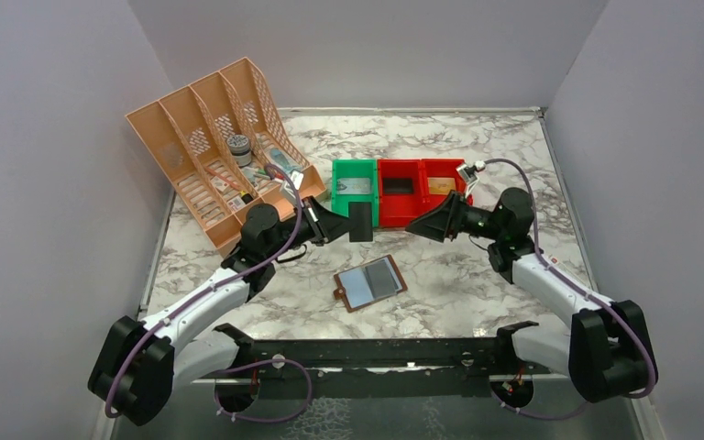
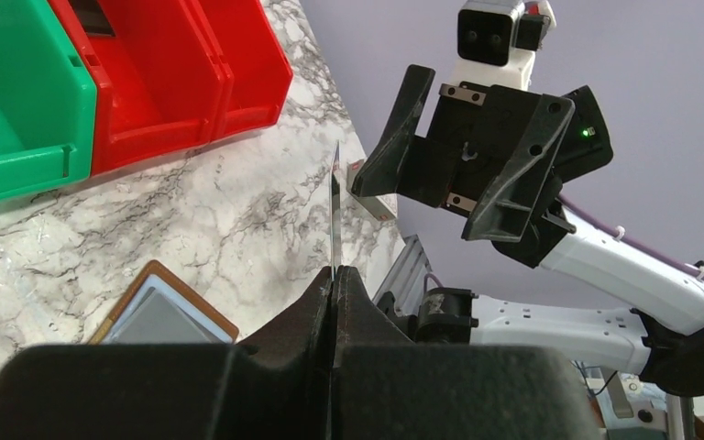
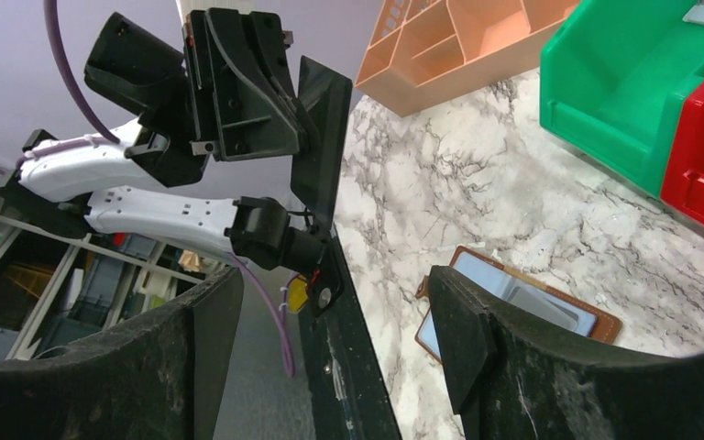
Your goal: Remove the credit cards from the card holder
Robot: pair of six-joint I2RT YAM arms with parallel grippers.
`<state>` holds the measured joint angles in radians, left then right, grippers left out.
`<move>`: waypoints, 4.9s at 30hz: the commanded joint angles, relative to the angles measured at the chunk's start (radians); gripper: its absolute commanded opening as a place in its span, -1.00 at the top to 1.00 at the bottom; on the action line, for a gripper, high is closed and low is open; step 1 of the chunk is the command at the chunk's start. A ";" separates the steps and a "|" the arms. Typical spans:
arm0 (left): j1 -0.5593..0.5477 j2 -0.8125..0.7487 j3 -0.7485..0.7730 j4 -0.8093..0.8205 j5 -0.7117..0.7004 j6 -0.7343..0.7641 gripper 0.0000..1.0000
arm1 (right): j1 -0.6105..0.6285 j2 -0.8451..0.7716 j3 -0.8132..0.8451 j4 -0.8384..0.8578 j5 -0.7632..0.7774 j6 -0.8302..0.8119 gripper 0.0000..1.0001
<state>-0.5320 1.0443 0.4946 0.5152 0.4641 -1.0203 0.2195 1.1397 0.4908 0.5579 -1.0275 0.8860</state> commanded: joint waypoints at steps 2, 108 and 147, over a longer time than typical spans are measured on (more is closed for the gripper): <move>-0.002 -0.021 -0.027 0.072 0.016 -0.026 1.00 | 0.020 0.057 0.051 0.107 -0.038 0.059 -0.47; -0.060 -0.039 -0.098 0.137 -0.050 -0.042 -0.89 | 0.219 0.106 0.093 0.011 0.282 0.026 0.98; -0.054 -0.097 0.283 -1.067 -0.735 0.508 -0.99 | 0.219 0.258 0.461 -0.617 0.851 -0.630 0.98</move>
<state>-0.5907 0.9356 0.7464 -0.4721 -0.2146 -0.5789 0.4332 1.2991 0.8303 0.0551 -0.2470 0.3630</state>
